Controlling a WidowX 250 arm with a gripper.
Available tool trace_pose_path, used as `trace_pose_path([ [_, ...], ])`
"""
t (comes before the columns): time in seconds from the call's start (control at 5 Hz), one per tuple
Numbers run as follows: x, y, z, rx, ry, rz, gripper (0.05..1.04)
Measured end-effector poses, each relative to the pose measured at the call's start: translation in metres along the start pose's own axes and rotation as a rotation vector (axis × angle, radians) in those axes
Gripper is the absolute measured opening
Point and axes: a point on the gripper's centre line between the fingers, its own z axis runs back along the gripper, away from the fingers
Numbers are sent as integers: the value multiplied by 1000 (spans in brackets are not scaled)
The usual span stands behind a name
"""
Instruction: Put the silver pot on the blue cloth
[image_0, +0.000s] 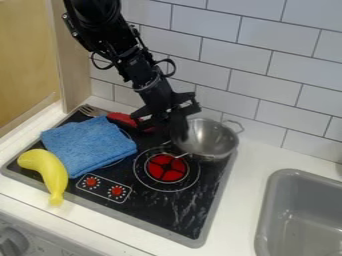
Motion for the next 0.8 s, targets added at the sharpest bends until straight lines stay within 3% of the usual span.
trace_pose_path([
  [0.4, 1, -4, -2, 0, -13, -6, 55],
  [0.8, -9, -15, 10, -64, -51, 38, 55],
])
